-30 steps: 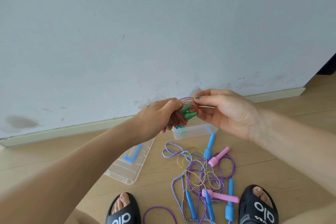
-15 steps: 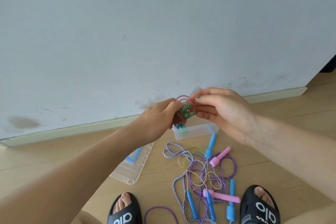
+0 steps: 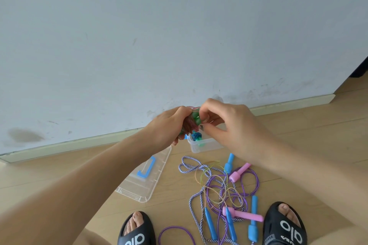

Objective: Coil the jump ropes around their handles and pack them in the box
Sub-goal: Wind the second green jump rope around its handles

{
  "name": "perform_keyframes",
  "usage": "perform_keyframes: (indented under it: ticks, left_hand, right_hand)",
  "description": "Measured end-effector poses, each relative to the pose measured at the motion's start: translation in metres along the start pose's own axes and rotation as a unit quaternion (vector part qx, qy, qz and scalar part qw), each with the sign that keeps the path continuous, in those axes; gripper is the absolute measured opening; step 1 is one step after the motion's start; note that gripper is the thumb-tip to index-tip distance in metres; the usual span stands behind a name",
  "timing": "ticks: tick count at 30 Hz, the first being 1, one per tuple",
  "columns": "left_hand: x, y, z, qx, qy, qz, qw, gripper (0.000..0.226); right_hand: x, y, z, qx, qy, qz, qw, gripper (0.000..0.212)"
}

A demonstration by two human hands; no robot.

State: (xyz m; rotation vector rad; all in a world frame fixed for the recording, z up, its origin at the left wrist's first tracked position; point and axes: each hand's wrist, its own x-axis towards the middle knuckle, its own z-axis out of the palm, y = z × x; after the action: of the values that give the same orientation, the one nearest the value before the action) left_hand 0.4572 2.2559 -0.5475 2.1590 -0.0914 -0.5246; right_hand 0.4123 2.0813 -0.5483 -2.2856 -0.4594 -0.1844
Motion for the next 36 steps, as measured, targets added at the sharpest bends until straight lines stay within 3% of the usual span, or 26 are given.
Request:
perform_keyframes:
  ticks: [8,13,15,17,19,22,24,28,33,36]
  left_hand:
    - [0.011,-0.006,-0.004,-0.068,-0.007,-0.053,0.996,0.056]
    - [0.010,-0.006,0.012,-0.105,-0.032,-0.058,0.992,0.056]
    - [0.010,-0.005,0.016,-0.127,-0.039,-0.051,0.990,0.055]
    - [0.010,-0.001,0.015,-0.136,-0.059,-0.029,0.989,0.057]
    - [0.012,0.000,0.014,-0.145,-0.065,-0.005,0.987,0.057]
    - [0.013,-0.001,0.018,-0.130,-0.034,0.025,0.991,0.057]
    - [0.013,-0.003,0.020,-0.110,-0.026,0.043,0.993,0.057]
    - [0.019,-0.007,0.027,-0.097,-0.058,0.020,0.993,0.057]
    - [0.035,-0.013,0.045,-0.097,-0.072,-0.053,0.991,0.054]
    - [0.053,-0.020,0.055,-0.140,-0.081,-0.082,0.983,0.061]
  right_hand:
    - [0.009,0.005,-0.009,-0.081,0.021,-0.032,0.996,0.010]
    - [0.009,-0.004,0.000,0.106,-0.024,0.180,0.978,0.029]
    - [0.012,-0.003,-0.002,0.274,0.012,0.266,0.924,0.036]
    - [0.019,0.004,-0.009,0.445,0.059,0.337,0.828,0.037]
    - [0.025,0.013,-0.017,0.518,0.086,0.382,0.760,0.036]
    - [0.027,0.027,-0.016,0.551,0.060,0.427,0.715,0.027]
    - [0.025,0.032,-0.010,0.553,0.030,0.442,0.706,0.021]
    - [0.020,0.032,0.004,0.529,0.008,0.443,0.724,0.020]
    - [0.031,0.043,0.016,0.348,0.065,0.394,0.848,0.020]
    - [0.039,0.054,0.017,0.254,0.041,0.371,0.892,0.042]
